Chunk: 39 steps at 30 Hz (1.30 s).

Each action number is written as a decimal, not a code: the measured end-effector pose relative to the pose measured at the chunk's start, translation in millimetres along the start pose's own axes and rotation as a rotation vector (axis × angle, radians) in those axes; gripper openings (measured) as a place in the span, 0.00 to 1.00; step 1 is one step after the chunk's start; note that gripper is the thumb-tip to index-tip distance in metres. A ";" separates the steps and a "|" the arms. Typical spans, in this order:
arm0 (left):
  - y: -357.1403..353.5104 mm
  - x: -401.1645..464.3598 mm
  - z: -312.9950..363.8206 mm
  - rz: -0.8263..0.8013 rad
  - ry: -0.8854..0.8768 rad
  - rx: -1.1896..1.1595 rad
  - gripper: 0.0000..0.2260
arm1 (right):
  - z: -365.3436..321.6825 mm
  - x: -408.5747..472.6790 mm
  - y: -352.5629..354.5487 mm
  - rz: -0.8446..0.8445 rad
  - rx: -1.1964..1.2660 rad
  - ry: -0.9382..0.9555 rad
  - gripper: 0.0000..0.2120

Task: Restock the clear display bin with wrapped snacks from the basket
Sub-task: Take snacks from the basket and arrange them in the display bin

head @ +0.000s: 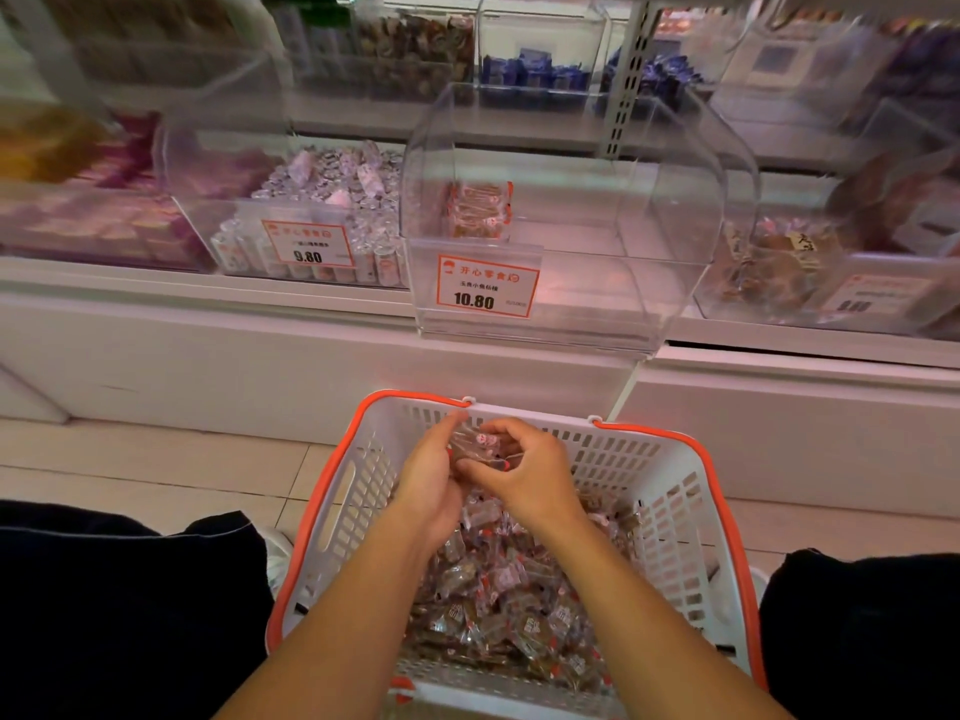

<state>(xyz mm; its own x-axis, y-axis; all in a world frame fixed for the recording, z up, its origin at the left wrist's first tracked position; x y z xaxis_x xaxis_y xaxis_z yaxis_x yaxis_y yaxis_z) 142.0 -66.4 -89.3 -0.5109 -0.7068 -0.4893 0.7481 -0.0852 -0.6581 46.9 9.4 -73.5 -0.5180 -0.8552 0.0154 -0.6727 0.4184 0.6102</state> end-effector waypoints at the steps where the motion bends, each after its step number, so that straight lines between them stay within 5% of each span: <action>1: 0.6 -0.6 -0.4 -0.005 -0.009 0.023 0.15 | -1.1 0.4 1.0 -0.007 0.000 -0.006 0.19; 7: -1.1 -2.8 2.7 0.112 -0.205 0.298 0.11 | -10.1 -1.0 8.4 0.018 0.019 0.028 0.18; 11: -12.8 -5.1 7.7 0.093 -0.095 0.123 0.13 | -18.6 -2.6 6.8 0.049 0.003 0.087 0.18; 21: -41.0 -31.0 46.0 0.012 0.001 0.138 0.08 | -38.1 4.3 28.0 -0.031 -0.168 0.156 0.23; 30: -100.3 -109.4 134.8 -0.255 -0.308 0.643 0.07 | -136.0 -8.7 94.7 -0.026 -0.026 0.348 0.13; 34: -124.7 -104.1 208.3 -0.216 -0.796 1.026 0.16 | -177.5 21.1 158.4 0.144 -0.035 0.425 0.12; 36: -129.0 -83.2 227.2 -0.086 -0.989 1.308 0.16 | -195.7 58.4 183.7 0.150 -0.190 0.398 0.14; 39: -135.1 -54.0 228.1 -0.125 -0.964 1.615 0.13 | -206.0 125.0 180.0 -0.060 -0.590 0.284 0.12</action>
<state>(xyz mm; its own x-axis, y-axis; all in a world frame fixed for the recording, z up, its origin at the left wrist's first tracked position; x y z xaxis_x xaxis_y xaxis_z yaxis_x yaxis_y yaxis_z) 165.1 -176.9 156.6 -0.6351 -0.6955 0.3359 0.6495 -0.2454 0.7197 -30.1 -85.2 201.5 -0.2746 -0.9531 0.1275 -0.2512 0.1991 0.9472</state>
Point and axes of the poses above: each hand's wrist, its own x-axis towards the middle knuckle, its own y-axis out of the back of the hand, z = x × y, the point moved 1 cm from there along x, towards the middle knuckle, and after that the axes turned 15 degrees about -x, right-handed, at the moved point
